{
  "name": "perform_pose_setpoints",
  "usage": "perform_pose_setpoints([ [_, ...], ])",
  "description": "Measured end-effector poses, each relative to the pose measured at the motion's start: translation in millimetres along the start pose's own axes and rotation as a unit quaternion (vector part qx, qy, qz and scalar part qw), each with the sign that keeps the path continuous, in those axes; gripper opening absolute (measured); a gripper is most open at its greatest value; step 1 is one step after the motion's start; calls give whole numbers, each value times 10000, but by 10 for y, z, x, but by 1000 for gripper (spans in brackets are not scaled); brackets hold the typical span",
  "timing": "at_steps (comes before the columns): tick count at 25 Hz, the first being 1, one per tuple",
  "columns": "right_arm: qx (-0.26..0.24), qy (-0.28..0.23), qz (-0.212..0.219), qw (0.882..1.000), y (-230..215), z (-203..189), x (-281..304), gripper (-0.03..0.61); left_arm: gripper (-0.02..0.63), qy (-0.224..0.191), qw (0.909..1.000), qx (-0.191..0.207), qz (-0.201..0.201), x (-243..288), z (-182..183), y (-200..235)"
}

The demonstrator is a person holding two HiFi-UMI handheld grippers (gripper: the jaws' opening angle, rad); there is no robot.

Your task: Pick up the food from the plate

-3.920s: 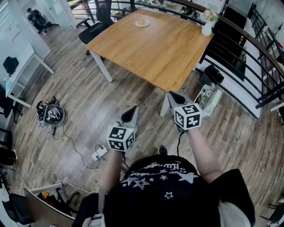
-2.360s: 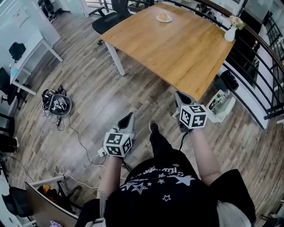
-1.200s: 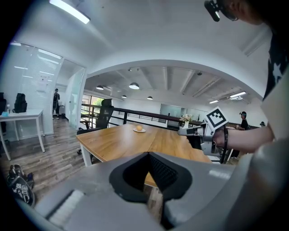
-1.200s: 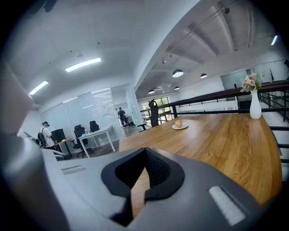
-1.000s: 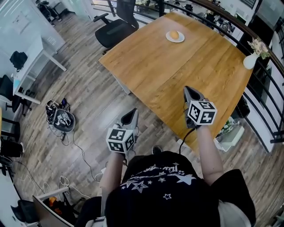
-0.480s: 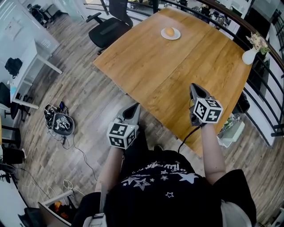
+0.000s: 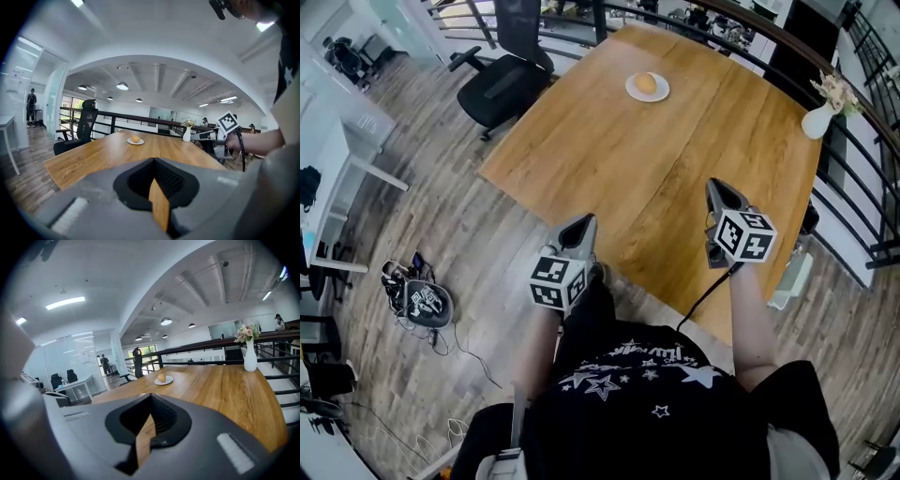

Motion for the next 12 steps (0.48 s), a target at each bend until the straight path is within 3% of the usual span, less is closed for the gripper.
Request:
perform_pose_setpoints([
  [12, 0, -319, -557, 9979, 163, 458, 657, -1, 2, -150, 9982, 150, -554, 691, 257, 1012],
])
Point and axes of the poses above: the fingertips, and each gripper's own axes: x forward along the fingers, y to its left, z out of its top, the point moved 7 cm from there along -x, backward along the fingers, and after that the axes turned 15 degrees about x, right-handed, at the moved point
